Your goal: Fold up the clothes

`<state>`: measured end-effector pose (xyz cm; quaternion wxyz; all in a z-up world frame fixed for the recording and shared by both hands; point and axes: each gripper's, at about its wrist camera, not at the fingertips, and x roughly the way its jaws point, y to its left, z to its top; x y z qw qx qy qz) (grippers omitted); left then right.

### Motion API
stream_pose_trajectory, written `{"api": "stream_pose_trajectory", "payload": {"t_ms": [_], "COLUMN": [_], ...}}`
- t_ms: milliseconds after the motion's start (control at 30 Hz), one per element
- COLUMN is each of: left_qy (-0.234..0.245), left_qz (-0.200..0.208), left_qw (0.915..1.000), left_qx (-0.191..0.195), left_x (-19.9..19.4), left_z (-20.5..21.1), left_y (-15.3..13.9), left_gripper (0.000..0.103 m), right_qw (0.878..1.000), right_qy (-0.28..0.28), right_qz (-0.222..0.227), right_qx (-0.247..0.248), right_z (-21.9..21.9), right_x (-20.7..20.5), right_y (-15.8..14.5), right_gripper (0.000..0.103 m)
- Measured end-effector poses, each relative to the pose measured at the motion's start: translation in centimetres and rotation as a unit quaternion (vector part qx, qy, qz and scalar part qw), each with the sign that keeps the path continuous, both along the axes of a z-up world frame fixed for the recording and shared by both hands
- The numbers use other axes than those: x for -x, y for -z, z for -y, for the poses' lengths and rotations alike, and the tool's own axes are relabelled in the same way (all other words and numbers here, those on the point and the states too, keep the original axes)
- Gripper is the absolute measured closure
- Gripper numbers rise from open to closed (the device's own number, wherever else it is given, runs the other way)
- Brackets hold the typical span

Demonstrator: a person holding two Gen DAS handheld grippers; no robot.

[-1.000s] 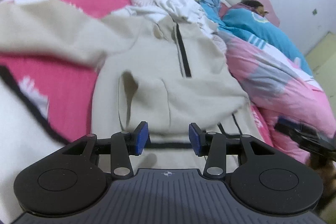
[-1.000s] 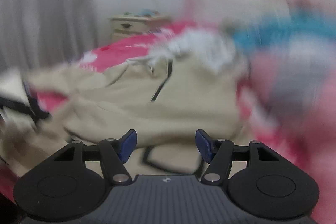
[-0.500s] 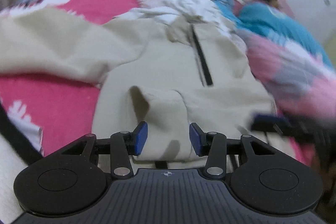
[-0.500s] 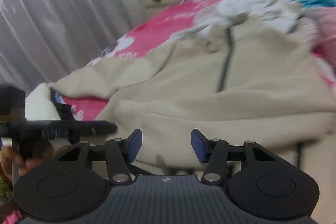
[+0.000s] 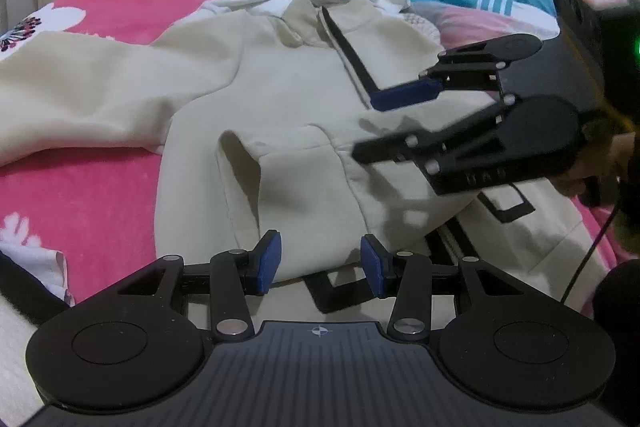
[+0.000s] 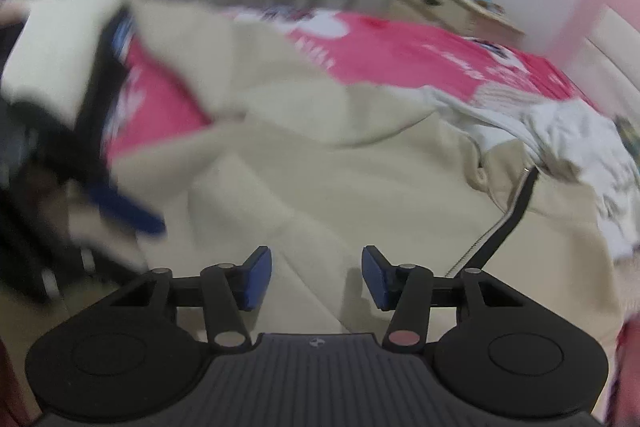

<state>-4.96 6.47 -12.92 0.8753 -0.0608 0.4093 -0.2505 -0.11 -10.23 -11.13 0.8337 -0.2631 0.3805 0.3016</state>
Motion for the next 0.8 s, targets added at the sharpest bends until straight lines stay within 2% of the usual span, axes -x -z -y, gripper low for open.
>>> {"api": "stream_pose_trajectory", "payload": {"t_ms": [133, 200, 367, 533, 567, 667, 800], "left_qy": [0.0, -0.006, -0.031, -0.067, -0.063, -0.044, -0.018], "left_qz": [0.003, 0.003, -0.002, -0.022, -0.024, -0.03, -0.039], "left_qw": [0.9999, 0.9999, 0.9991, 0.9928, 0.993, 0.9947, 0.9963], "left_qx": [-0.012, -0.009, 0.028, 0.097, 0.097, 0.088, 0.075], "left_x": [0.1, 0.4, 1.8, 2.7, 2.6, 1.9, 1.0], "left_z": [0.2, -0.2, -2.5, -5.9, -5.6, -3.9, -1.8], "left_y": [0.3, 0.1, -1.4, -2.8, -2.7, -2.3, -1.7], "left_gripper": [0.059, 0.059, 0.059, 0.059, 0.059, 0.059, 0.058], "right_qw": [0.999, 0.999, 0.997, 0.995, 0.995, 0.994, 0.993], "right_qy": [-0.003, 0.002, 0.029, 0.044, 0.051, 0.068, 0.096], "right_qz": [-0.035, -0.034, 0.013, 0.031, 0.03, 0.001, -0.063], "right_qx": [-0.006, -0.014, -0.066, -0.08, -0.082, -0.084, -0.039], "right_z": [0.1, 0.1, 2.1, 5.1, 5.7, 6.7, 6.1], "right_x": [-1.3, -1.3, 1.9, 8.4, 9.7, 12.8, 14.5], "right_y": [1.8, 1.8, -2.9, -6.6, -7.1, -6.4, -1.9], "right_gripper": [0.074, 0.096, 0.099, 0.099, 0.099, 0.099, 0.097]}}
